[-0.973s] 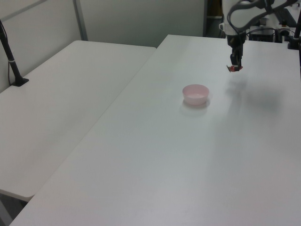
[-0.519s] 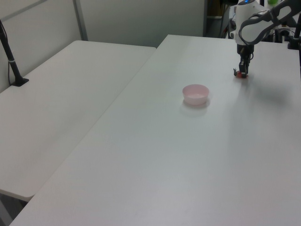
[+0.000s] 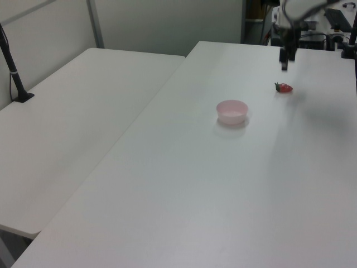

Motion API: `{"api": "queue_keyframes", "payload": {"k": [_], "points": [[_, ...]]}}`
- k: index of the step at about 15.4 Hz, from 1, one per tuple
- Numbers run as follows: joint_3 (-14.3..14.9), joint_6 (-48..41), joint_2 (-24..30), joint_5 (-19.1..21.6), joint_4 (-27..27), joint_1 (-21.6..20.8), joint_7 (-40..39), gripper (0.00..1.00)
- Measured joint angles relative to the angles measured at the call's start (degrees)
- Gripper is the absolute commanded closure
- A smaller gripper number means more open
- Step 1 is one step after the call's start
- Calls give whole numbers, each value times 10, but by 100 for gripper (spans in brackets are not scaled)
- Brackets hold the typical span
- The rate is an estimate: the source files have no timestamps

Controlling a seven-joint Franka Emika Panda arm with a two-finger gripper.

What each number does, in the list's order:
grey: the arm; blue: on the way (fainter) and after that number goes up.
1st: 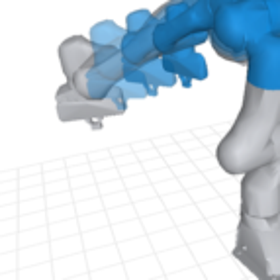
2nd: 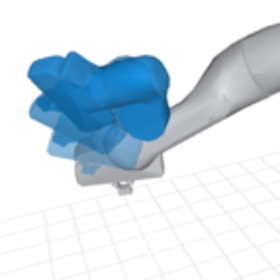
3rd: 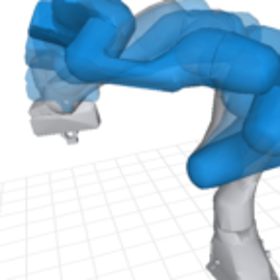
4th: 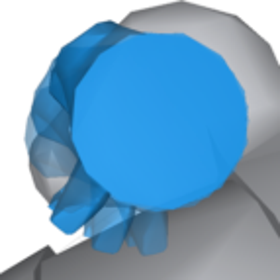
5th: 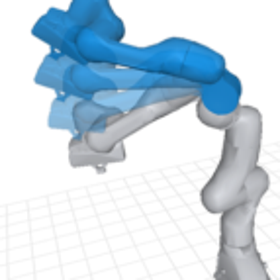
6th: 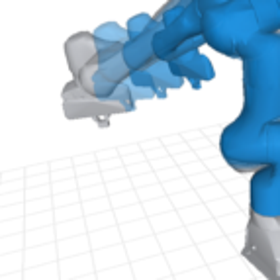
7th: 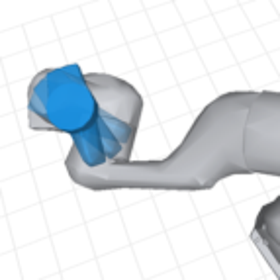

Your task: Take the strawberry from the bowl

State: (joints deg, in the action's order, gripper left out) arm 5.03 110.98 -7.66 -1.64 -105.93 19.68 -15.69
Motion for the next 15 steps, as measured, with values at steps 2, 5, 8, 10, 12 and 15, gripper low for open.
{"api": "queue_keyframes", "payload": {"k": [2, 5, 8, 10, 12, 15], "points": [[-1, -104, 23, 31, 74, -19, 39, 0], [-3, -196, 51, 47, 149, -54, 130, 0], [-4, -243, 79, 49, 164, -105, 220, 0], [-3, -269, 91, 49, 164, -142, 272, 0], [0, -277, 96, 49, 162, -177, 315, 0], [41, -272, 95, 48, 155, -244, 320, 0]]}}
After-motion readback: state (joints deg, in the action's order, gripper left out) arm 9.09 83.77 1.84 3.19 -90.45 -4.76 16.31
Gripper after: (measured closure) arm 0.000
